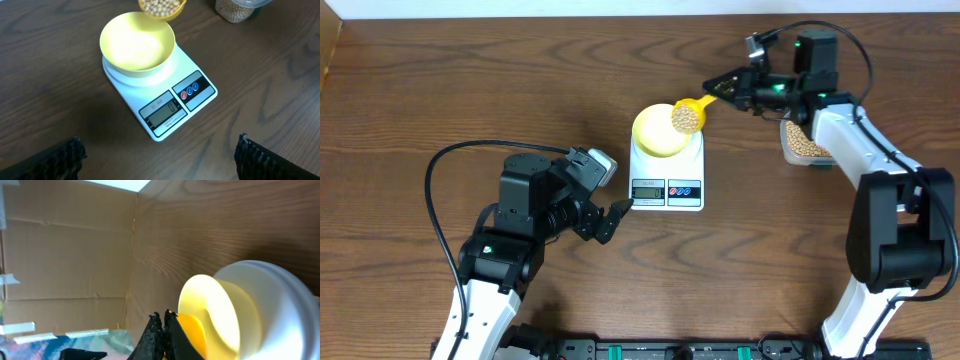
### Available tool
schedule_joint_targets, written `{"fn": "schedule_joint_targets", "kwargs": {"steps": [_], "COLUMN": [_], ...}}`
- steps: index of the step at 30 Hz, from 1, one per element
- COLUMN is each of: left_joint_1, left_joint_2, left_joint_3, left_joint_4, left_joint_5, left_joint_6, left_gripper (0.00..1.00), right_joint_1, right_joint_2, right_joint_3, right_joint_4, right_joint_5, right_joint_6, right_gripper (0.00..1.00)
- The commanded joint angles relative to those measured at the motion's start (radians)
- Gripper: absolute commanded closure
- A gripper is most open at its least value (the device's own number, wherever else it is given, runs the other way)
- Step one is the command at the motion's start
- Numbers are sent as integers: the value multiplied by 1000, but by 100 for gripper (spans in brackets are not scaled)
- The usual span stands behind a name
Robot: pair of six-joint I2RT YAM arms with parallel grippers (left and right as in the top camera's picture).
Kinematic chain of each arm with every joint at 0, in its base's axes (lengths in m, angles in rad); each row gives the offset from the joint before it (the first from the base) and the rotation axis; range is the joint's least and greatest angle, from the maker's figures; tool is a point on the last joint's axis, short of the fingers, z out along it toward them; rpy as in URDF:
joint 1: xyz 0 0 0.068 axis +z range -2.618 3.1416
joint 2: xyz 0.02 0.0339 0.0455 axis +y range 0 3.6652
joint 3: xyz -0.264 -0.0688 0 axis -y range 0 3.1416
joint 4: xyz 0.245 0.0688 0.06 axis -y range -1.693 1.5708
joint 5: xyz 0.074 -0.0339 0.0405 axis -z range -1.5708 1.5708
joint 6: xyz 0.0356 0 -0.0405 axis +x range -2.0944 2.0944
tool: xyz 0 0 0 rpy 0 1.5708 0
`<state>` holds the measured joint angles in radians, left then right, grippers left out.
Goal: Scoop item into bowl and weigh 50g on scale
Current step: 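Carry the filled scoop left over the yellow bowl on the scale, then tilt the scoop with the right gripper to pour soybeans into the bowl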
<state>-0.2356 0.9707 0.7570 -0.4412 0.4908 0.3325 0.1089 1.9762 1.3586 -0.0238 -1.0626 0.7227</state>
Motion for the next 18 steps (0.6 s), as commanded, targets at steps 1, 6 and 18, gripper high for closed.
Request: {"fn": "schedule_joint_targets", "kwargs": {"steps": [1, 6, 18], "left_joint_1": [5, 5, 5], "left_joint_2": [2, 2, 2], "left_joint_3": [-9, -9, -9], "left_joint_4": [2, 2, 2], "left_joint_5": [-6, -6, -6], "left_joint_6": [-13, -13, -13], "left_gripper": [2, 2, 2], "right_joint_1": [50, 95, 124], "right_joint_2": [6, 6, 6], "right_joint_3": [0, 0, 0], "right_joint_4": [42, 66, 77], "right_joint_5": [29, 100, 145], "right_joint_6": [-32, -79, -360], "right_gripper": [99, 99, 99]}}
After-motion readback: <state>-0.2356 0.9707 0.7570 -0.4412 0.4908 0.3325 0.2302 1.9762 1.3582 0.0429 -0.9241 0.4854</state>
